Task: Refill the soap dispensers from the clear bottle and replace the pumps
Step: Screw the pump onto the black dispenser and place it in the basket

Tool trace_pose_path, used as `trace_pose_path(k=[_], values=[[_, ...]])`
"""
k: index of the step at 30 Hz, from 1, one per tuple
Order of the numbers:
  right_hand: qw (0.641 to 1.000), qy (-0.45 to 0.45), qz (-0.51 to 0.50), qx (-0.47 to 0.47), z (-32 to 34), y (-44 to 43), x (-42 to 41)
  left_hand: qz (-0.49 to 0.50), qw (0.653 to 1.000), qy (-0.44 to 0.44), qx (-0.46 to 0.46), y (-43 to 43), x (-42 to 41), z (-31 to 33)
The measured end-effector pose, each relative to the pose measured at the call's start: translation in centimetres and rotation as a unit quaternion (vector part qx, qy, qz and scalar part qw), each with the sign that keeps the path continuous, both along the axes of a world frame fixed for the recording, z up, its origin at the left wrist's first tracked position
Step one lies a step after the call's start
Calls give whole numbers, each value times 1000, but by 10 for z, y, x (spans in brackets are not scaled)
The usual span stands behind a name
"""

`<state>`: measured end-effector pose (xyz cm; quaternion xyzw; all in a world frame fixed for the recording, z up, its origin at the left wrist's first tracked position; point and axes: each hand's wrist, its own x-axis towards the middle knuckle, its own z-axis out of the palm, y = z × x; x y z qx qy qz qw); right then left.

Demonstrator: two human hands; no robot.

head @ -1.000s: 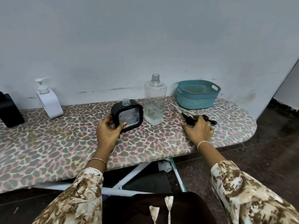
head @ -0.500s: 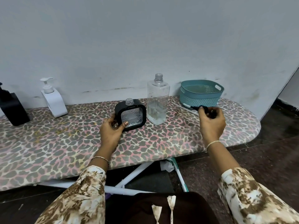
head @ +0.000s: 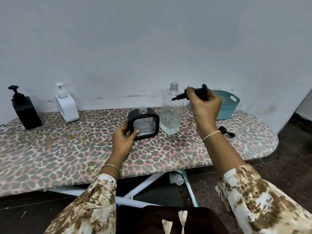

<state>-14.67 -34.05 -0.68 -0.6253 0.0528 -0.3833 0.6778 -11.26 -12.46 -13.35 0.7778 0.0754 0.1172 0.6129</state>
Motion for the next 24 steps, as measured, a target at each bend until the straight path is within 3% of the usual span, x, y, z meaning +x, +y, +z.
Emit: trace_pose_path(k=[14, 24], values=[[966, 77, 49, -243, 18, 63, 46, -2, 1000, 13, -24, 0, 1, -1], [959, 71, 25, -272, 35, 64, 58, -7, 1000, 3, -25, 0, 0, 1]])
